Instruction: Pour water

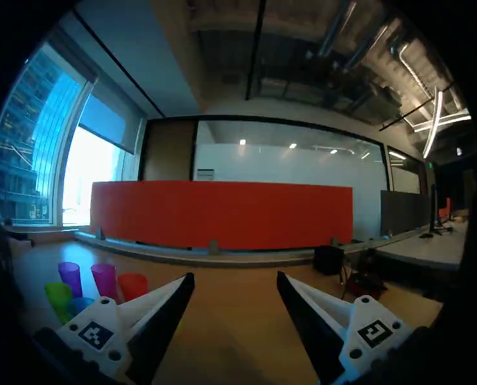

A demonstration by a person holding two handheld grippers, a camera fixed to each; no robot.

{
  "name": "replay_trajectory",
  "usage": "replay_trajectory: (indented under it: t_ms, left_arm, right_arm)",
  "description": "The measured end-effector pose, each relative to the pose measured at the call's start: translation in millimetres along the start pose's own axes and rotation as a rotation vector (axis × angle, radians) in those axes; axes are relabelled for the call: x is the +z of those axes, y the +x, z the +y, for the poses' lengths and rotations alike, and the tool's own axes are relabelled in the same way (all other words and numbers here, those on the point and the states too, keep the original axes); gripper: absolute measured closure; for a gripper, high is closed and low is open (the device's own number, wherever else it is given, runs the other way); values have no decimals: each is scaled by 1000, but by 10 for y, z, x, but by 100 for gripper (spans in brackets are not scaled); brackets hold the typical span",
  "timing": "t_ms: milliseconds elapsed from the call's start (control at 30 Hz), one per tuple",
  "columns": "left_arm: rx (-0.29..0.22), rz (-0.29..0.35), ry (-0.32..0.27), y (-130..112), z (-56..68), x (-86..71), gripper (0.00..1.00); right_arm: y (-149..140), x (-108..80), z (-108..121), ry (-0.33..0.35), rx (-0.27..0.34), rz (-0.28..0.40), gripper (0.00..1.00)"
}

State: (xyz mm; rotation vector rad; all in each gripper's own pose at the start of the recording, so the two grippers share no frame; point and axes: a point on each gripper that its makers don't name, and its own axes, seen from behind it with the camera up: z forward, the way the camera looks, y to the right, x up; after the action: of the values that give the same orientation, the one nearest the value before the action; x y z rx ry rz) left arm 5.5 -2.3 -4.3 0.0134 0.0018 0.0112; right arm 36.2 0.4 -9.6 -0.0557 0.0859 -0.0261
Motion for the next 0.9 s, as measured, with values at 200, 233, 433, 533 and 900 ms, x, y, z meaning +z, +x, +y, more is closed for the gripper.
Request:
replay_trajectory:
  t_ms: [200, 233, 433, 533, 900]
  left_arm:
    - [0, 0, 0, 6, 2, 0, 3]
    - [0, 0, 0, 6, 2, -1, 3]
    - [0, 0, 0, 5, 2, -2, 3]
    - [0, 0, 0, 7, 3, -2, 2]
    - [0, 0, 0, 4, 6, -3, 2]
  right_arm:
    - [-116, 12, 6, 11, 8, -13, 1]
    - [-137, 16, 11, 10, 10, -18, 1]
    - [-235, 39, 43, 3, 18, -36, 1]
    - [-281, 46, 63, -1, 19, -45, 1]
    - [-370, 48, 90, -8, 22, -75, 1]
